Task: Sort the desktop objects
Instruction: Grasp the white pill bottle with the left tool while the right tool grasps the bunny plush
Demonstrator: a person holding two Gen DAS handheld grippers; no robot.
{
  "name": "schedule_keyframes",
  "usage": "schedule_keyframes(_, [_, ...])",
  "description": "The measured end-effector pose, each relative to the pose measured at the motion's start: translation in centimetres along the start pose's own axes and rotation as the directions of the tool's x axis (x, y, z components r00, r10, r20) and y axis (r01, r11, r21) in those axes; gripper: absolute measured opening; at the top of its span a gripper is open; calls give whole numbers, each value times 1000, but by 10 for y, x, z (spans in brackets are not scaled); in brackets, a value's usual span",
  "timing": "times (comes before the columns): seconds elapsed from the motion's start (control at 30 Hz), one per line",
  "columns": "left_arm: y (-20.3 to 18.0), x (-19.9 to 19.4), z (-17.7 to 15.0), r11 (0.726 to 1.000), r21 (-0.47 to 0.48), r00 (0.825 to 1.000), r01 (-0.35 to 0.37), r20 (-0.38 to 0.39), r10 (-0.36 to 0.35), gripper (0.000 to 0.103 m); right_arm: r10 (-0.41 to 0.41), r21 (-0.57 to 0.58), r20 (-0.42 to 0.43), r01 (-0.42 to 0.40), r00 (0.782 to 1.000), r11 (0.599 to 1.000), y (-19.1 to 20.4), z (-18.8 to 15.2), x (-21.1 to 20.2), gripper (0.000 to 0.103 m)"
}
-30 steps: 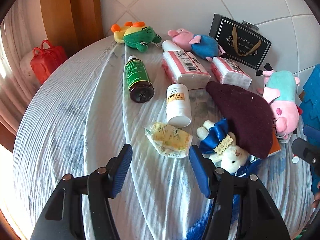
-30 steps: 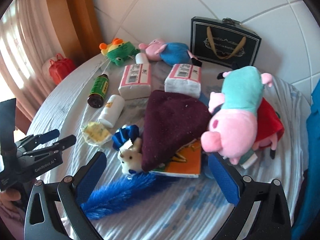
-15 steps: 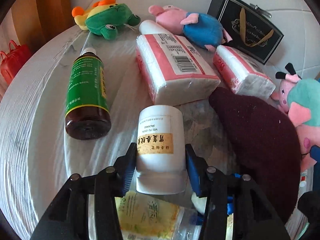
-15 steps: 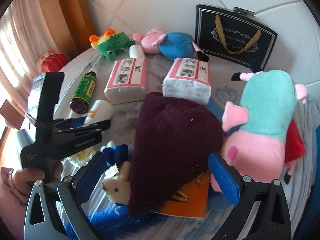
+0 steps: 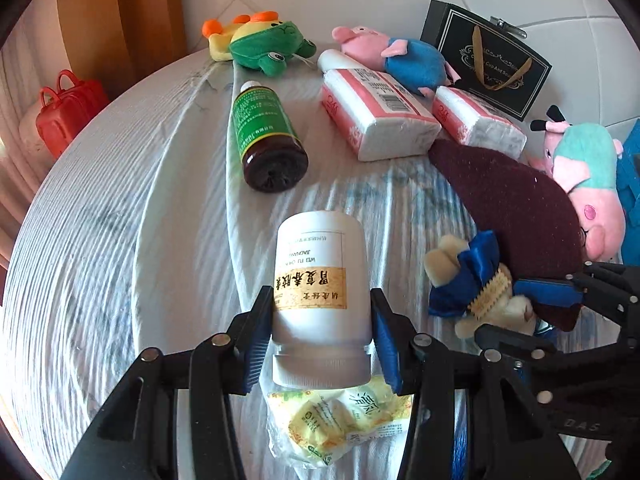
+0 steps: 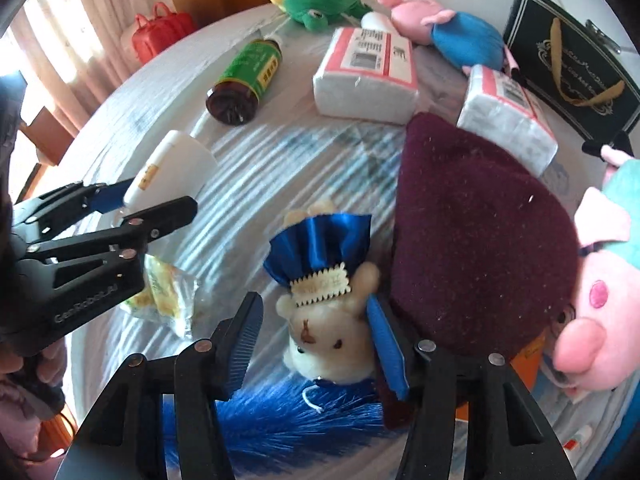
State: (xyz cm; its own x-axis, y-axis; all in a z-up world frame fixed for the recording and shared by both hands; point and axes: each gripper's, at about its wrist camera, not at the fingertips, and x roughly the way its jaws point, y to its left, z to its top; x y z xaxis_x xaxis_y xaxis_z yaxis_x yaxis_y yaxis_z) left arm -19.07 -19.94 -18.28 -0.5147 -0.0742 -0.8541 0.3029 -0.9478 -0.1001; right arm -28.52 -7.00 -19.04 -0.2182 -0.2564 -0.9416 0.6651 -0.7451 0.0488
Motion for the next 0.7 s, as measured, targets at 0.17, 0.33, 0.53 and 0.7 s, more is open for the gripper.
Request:
schedule_keyframes(0.17, [-15,-8,-1,999,36,1000,0,31,-2,46,-87,-39,-16,86,996,995,4,-3,14,41])
schedule_keyframes(0.33, [-21,-33,9,998,58,995,-6,99,0,46,-22,27,62,21,998,999,-6,0,-16,40])
schedule_keyframes(0.53, [-36,-80,17,997,79,978,6,207,-22,46,-26,51,241,14,970,999,-8,1,-84,40])
schedule_keyframes(0.7, [-58,-127,22,994,111,952,24,302,-57,46,-102,91,390,72,915,993,-10,-8,-149,40])
